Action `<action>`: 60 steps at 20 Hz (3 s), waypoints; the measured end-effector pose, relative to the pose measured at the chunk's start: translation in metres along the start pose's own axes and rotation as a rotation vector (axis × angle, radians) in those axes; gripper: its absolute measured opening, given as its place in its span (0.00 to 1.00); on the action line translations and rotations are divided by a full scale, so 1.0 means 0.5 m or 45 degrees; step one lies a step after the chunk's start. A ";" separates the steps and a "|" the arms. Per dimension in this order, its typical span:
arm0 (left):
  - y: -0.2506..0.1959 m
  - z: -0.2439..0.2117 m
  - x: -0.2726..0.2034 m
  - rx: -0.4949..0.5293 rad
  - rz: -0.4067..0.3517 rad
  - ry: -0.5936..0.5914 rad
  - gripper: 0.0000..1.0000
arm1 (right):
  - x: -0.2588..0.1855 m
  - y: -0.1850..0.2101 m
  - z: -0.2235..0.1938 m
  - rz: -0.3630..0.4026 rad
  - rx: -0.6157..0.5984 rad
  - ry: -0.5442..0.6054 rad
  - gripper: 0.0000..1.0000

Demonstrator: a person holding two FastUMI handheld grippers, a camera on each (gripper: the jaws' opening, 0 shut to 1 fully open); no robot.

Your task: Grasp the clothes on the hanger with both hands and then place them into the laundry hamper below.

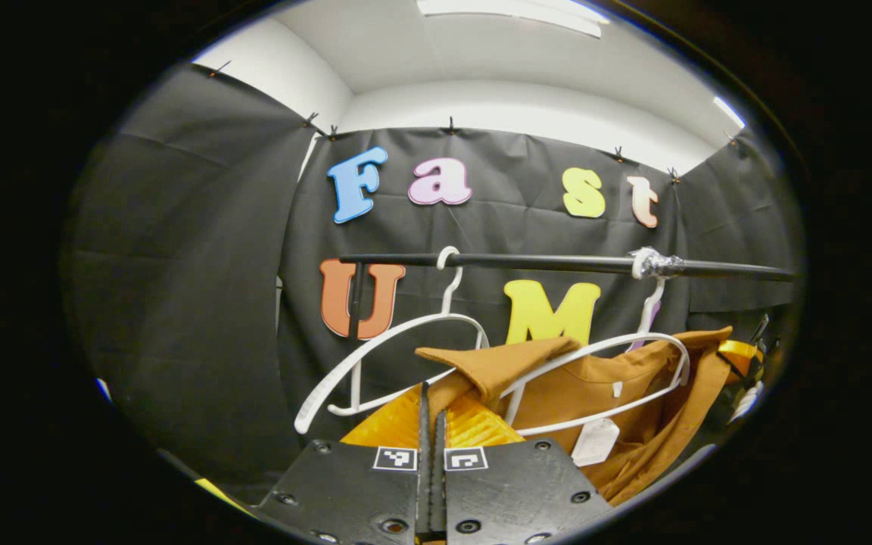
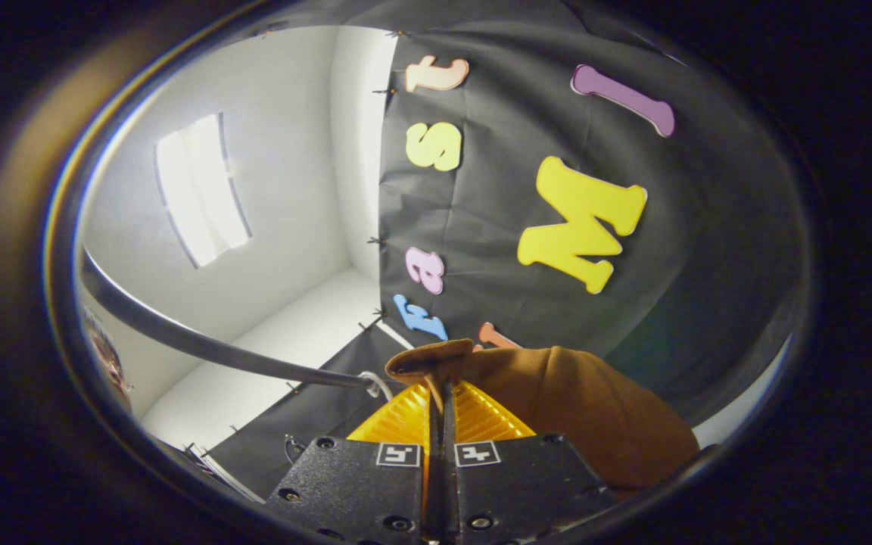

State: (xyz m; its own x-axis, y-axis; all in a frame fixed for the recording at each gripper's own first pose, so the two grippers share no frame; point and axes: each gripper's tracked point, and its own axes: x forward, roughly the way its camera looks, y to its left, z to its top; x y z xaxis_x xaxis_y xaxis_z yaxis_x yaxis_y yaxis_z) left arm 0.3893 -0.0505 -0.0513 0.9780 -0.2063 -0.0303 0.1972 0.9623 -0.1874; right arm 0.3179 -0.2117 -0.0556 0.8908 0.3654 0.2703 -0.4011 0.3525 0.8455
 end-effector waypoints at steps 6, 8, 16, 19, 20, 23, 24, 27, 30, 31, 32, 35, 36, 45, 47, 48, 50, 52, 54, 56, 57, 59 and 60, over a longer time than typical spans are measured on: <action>0.022 -0.045 0.018 -0.097 -0.004 0.058 0.00 | -0.005 -0.086 -0.007 -0.166 -0.025 -0.001 0.02; 0.034 -0.056 0.023 -0.135 -0.005 0.080 0.05 | 0.005 -0.098 -0.002 -0.181 -0.007 -0.016 0.03; 0.028 -0.099 0.019 -0.143 -0.027 0.137 0.05 | 0.026 -0.139 0.028 -0.360 -0.144 -0.046 0.03; 0.024 -0.087 0.022 -0.149 -0.031 0.135 0.00 | 0.022 -0.134 0.061 -0.379 -0.194 -0.086 0.03; 0.023 -0.078 0.023 -0.150 -0.033 0.128 0.00 | 0.019 -0.126 0.077 -0.375 -0.194 -0.108 0.03; 0.012 -0.078 0.033 -0.146 -0.060 0.134 0.05 | 0.013 -0.142 0.080 -0.423 -0.268 -0.104 0.03; 0.013 -0.087 0.032 -0.145 -0.061 0.137 0.05 | 0.004 -0.153 0.071 -0.439 -0.250 -0.089 0.03; 0.008 -0.117 0.019 -0.171 -0.055 0.155 0.05 | -0.018 -0.192 0.044 -0.478 -0.170 -0.072 0.03; 0.025 -0.159 0.001 -0.167 -0.017 0.195 0.00 | -0.046 -0.221 -0.011 -0.525 -0.153 -0.007 0.03; 0.028 -0.169 -0.006 -0.169 -0.007 0.201 0.05 | -0.060 -0.224 -0.029 -0.536 -0.169 0.017 0.03; 0.033 -0.183 -0.011 -0.174 0.008 0.222 0.00 | -0.069 -0.229 -0.044 -0.549 -0.187 0.045 0.03; 0.044 -0.240 -0.038 -0.168 0.054 0.300 0.00 | -0.087 -0.239 -0.092 -0.572 -0.191 0.116 0.03; 0.046 -0.254 -0.053 -0.176 0.053 0.321 0.05 | -0.092 -0.237 -0.102 -0.573 -0.194 0.128 0.03; -0.048 -0.217 -0.129 -0.016 -0.054 0.294 0.00 | -0.073 -0.107 -0.197 -0.455 -0.326 0.255 0.04; -0.096 -0.193 -0.135 0.023 -0.118 0.275 0.00 | -0.061 -0.071 -0.223 -0.430 -0.379 0.287 0.03; -0.117 -0.180 -0.145 0.034 -0.153 0.261 0.05 | -0.054 -0.051 -0.239 -0.411 -0.398 0.308 0.03; -0.157 -0.157 -0.159 0.031 -0.220 0.245 0.05 | -0.039 -0.007 -0.275 -0.359 -0.415 0.346 0.04; -0.195 -0.143 -0.169 0.021 -0.280 0.236 0.00 | -0.032 0.029 -0.311 -0.312 -0.424 0.385 0.04; -0.228 -0.141 -0.176 0.011 -0.331 0.237 0.00 | -0.020 0.049 -0.360 -0.270 -0.429 0.428 0.04; -0.250 -0.145 -0.183 -0.005 -0.373 0.245 0.00 | -0.014 0.069 -0.396 -0.245 -0.439 0.471 0.04; -0.258 -0.149 -0.187 -0.009 -0.387 0.250 0.00 | -0.016 0.075 -0.411 -0.237 -0.444 0.490 0.04; -0.267 -0.165 -0.187 -0.014 -0.402 0.264 0.00 | -0.025 0.074 -0.437 -0.243 -0.452 0.531 0.04; -0.269 -0.181 -0.189 -0.025 -0.410 0.279 0.00 | -0.029 0.067 -0.450 -0.255 -0.456 0.554 0.04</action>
State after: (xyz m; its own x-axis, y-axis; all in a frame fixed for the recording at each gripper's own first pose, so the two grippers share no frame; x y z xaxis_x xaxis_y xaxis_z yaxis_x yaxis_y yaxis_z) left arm 0.2642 -0.1767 -0.1121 0.8282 -0.5324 -0.1752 0.4885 0.8389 -0.2401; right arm 0.2435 -0.0112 -0.1349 0.8174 0.5547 -0.1556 -0.3490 0.6916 0.6324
